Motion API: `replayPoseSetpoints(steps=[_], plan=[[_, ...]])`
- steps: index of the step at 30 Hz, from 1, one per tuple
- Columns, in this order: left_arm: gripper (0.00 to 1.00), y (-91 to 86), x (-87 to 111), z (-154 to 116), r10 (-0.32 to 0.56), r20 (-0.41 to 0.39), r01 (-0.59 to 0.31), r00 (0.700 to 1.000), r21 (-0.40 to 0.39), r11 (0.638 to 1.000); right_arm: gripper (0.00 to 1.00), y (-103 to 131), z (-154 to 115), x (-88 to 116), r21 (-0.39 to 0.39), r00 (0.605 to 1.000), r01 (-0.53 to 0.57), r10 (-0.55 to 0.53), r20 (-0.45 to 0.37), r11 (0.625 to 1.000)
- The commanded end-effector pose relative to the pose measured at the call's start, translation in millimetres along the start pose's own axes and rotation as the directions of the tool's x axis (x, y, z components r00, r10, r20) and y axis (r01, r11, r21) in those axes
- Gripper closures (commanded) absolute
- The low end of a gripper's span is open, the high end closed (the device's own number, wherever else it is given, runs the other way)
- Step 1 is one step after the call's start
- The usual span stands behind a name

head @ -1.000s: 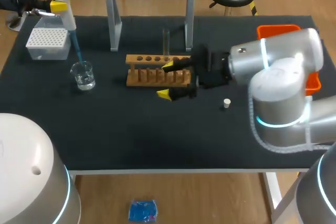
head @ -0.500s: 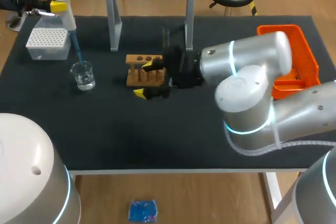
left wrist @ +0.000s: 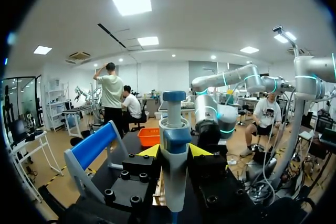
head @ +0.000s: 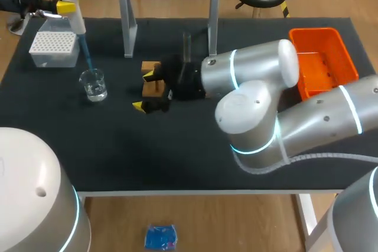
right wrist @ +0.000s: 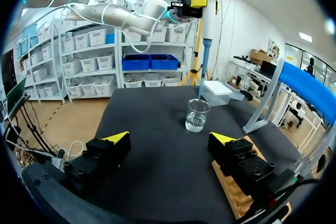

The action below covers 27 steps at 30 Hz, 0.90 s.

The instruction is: Invert the test tube, pick up the pipette, mount the tip to pipette, aspirate from beaker and dispense into the tube, eject the tip, return the pipette, and cap with the stopper.

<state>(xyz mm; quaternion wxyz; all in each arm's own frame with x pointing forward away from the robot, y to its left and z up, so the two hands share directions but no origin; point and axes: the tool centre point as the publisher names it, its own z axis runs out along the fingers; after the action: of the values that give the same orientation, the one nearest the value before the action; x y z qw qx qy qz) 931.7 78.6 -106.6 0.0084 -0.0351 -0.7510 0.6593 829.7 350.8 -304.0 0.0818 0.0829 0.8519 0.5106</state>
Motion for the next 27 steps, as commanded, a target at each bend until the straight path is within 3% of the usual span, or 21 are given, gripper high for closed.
replayPoseSetpoints(steps=[1, 27], plan=[[1.00, 0.0, 0.2, 0, 0.002, 0.001, -0.002, 1.000, 0.000, 1.000, 0.00, -2, 23, -3, 0.002, 1.000, -0.006, 0.006, 0.008, 1.000], [1.00, 0.0, 0.2, 0, 0.002, 0.001, -0.002, 1.000, 0.000, 1.000, 0.00, -8, 47, -15, -0.003, 1.000, 0.000, 0.000, 0.013, 1.000]])
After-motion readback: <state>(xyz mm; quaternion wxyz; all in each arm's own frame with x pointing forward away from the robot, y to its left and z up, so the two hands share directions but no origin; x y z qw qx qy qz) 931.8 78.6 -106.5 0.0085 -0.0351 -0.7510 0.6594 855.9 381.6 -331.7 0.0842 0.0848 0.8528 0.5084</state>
